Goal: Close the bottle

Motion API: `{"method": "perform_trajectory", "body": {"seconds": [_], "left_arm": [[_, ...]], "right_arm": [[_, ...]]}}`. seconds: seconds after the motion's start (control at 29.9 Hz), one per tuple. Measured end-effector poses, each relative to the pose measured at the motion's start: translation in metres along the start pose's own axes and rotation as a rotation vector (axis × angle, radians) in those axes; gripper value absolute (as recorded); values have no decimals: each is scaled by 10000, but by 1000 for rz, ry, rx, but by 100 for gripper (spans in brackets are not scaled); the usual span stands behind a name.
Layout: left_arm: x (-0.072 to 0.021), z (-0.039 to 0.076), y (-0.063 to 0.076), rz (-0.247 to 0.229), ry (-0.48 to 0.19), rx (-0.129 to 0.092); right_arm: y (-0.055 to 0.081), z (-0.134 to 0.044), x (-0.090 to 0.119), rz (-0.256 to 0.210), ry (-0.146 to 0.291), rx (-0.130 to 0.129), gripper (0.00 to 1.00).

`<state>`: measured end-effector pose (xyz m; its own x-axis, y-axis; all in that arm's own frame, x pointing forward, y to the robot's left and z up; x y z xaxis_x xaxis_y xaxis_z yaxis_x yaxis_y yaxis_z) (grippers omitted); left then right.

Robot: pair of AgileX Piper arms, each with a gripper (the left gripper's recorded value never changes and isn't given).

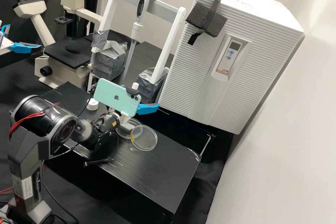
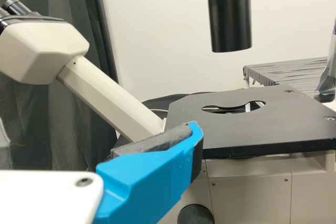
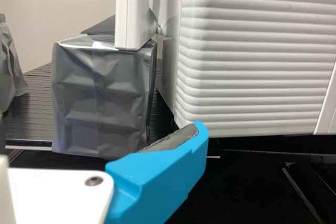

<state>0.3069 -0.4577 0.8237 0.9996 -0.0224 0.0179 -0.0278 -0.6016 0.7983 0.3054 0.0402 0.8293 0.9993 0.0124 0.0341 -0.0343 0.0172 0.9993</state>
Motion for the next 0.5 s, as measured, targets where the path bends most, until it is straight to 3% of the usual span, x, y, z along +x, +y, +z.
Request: {"method": "perform_trajectory", "body": {"seconds": [0.23, 0.33, 0.5], "left_arm": [[0, 11, -2, -1, -4, 1], [-10, 109, 10, 2, -46, 6], [-67, 398, 76, 22, -168, 23]], "right_arm": [[0, 0, 0, 0, 0, 0, 100], [0, 0, 0, 0, 0, 0, 100], [0, 0, 0, 0, 0, 0, 100]]}}
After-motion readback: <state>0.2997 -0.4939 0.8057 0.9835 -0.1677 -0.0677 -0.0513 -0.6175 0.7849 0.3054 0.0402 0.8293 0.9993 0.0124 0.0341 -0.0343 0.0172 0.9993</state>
